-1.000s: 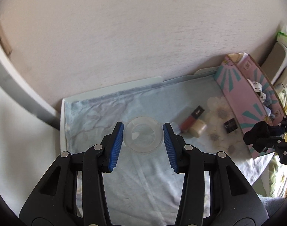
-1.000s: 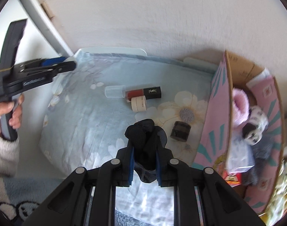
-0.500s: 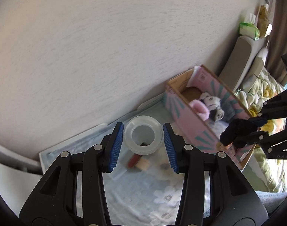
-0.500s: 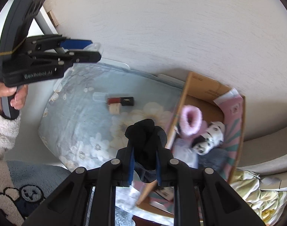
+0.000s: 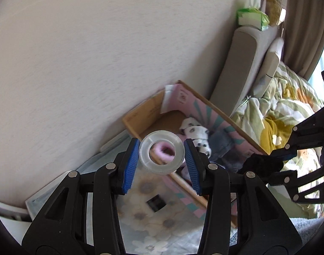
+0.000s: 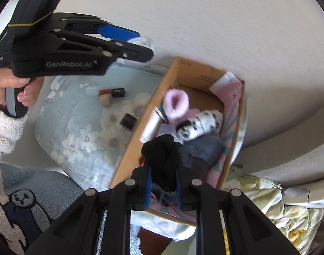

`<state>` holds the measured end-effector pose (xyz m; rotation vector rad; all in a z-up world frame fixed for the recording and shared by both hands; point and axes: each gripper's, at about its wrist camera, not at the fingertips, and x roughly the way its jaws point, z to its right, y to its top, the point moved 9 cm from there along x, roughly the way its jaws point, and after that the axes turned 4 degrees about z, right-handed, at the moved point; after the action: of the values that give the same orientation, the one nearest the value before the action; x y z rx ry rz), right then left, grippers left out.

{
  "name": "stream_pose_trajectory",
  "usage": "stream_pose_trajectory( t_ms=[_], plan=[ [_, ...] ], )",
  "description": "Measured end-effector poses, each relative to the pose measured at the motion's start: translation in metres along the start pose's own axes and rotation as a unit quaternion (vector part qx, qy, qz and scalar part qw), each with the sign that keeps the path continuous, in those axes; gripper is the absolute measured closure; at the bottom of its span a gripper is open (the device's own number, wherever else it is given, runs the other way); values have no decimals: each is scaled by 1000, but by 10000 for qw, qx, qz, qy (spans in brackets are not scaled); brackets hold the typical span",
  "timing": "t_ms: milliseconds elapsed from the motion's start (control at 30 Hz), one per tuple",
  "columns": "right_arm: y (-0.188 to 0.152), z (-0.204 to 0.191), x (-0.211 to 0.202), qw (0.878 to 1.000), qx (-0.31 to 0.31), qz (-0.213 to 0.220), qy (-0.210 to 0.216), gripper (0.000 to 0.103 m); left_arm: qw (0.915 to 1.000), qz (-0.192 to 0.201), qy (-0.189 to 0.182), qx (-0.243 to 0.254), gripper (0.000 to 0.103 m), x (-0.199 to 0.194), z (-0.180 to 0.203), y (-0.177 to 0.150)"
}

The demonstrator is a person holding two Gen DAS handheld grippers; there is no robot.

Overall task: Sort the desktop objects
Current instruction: 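Carry the tape roll and black scrunchie into the cardboard box and release, then move both tools back over the tray toward the clear cup and beige jar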

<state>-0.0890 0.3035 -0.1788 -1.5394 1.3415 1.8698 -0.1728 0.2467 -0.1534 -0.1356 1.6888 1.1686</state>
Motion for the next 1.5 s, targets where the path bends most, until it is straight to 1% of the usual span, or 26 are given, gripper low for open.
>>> stream_pose_trajectory(
  t_ms=[167,267,333,500,567,700,733,767,800,833,867,900,933,967,1000,1067,1167,1233,1333,1367,1400,1500],
  plan=[
    [-16,13,6,9998,117,-25,143,86,9996,-246,-122,-118,63,36,27,-1],
    [-22,18,10,9998,69,-46,202,86,9996,-270,10,-83,63,49,37,-3],
    [-25,19,14,9997,15,-62,255,86,9994,-351,34,-45,63,56,43,-6],
    [-35,16,25,9987,-177,-199,441,86,9988,-472,141,3,63,66,50,-10],
    [-39,15,28,9982,-241,-260,475,86,9987,-454,224,17,63,65,50,-9],
    [-45,14,33,9974,-268,-296,595,85,9988,-423,228,33,62,62,52,-8],
    [-45,14,33,9973,-278,-277,619,82,9986,-440,273,45,61,62,52,-8],
    [-45,15,33,9972,-292,-254,633,72,9983,-482,329,56,60,63,51,-8],
    [-45,15,33,9973,-294,-230,626,56,9980,-522,340,55,58,64,50,-8],
    [-45,15,33,9975,-284,-232,600,49,9978,-560,343,32,52,66,49,-8],
    [-45,15,34,9977,-273,-231,570,40,9977,-593,341,-5,41,67,48,-8],
    [-45,16,33,9980,-263,-215,530,37,9977,-588,338,-39,33,67,47,-8],
    [-45,16,33,9982,-261,-195,509,33,9979,-541,331,-91,15,65,46,-7],
    [-44,17,33,9983,-260,-193,480,25,9982,-480,336,-141,0,63,45,-6],
    [-44,19,33,9985,-249,-206,431,22,9984,-413,335,-190,0,61,44,-5],
    [-44,21,32,9987,-214,-178,432,22,9985,-398,302,-236,0,59,43,-3],
    [-44,26,31,9988,-72,-183,459,21,9983,-373,421,-155,0,56,42,0],
    [-43,29,31,9987,16,-183,470,17,9983,-361,441,-96,0,54,44,2],
    [-43,31,30,9984,158,-161,513,16,9984,-352,447,-31,0,52,45,3],
    [-43,31,30,9983,181,-167,526,11,9984,-355,447,-8,0,52,46,3],
    [-43,31,31,9981,208,-187,543,0,9983,-358,449,3,0,51,46,3],
    [-44,29,31,9979,217,-198,579,0,9983,-359,456,33,0,49,45,2]
  ],
)
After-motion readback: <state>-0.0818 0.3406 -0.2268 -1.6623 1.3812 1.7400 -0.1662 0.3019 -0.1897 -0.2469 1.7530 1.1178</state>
